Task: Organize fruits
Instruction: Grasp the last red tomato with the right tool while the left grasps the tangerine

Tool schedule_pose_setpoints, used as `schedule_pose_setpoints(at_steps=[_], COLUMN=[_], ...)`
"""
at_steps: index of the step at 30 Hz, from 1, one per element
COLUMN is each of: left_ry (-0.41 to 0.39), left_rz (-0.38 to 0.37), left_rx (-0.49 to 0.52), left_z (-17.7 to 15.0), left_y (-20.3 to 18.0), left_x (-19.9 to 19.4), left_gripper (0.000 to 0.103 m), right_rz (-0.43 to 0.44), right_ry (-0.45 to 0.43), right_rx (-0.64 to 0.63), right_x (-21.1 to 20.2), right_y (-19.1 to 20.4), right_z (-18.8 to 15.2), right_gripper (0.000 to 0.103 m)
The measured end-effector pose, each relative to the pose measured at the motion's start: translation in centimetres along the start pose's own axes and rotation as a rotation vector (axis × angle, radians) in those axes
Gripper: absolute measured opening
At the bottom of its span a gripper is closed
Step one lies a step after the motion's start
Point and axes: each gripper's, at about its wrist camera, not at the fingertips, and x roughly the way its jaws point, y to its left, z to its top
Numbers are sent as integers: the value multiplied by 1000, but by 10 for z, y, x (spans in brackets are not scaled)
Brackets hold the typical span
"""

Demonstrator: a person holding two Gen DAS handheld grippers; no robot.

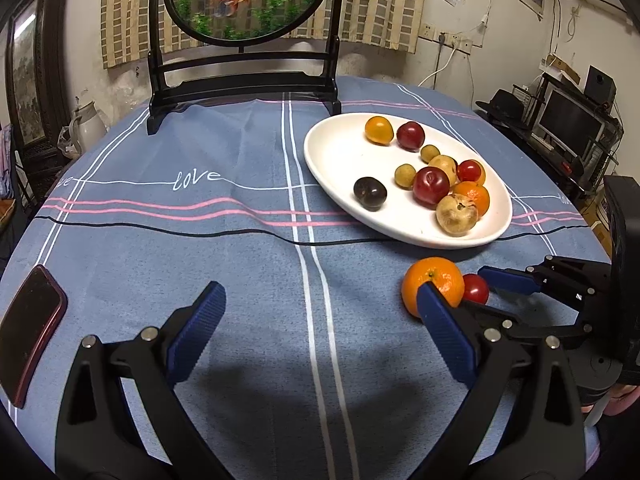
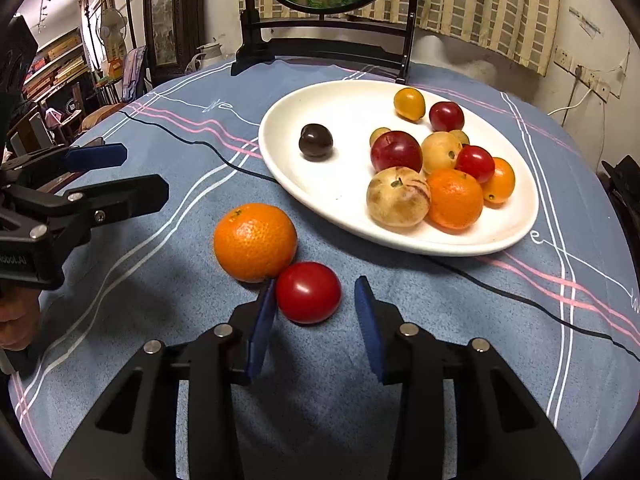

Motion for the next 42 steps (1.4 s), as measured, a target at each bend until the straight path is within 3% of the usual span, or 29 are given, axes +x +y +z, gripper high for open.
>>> schedule_pose_setpoints(at_steps=[9, 15, 18, 23, 25, 27, 31, 42], left_ry=[4, 10, 19, 42, 35, 26, 54, 82], left_rz=[8, 7, -6, -161, -182, -175, -238, -190], left_rx=[3, -4, 3, 79, 120, 146, 161, 225], left_z=[-1, 0, 0, -4, -5, -5, -1, -3], left_y=[1, 3, 1, -19, -30, -39, -55, -83], left_x=[1, 2, 3, 1, 1, 3, 11, 27], left_gripper=[98, 98, 98, 98, 97, 91, 79, 76], right_rz=[3, 54, 16, -7, -14, -12, -10, -8], right_ry=[11, -94, -144, -151, -147, -139, -127, -126], right_rx=[-18, 104, 182, 284, 299, 304, 306, 315], right_x=[2, -28, -39, -41, -40, -39, -38, -40], right_y=[5, -14, -30, -50, -54, -54, -55, -56], right_z=[-1, 0, 1, -1, -1, -2, -2, -2], right_gripper=[33, 33, 33, 33, 33, 33, 33, 33])
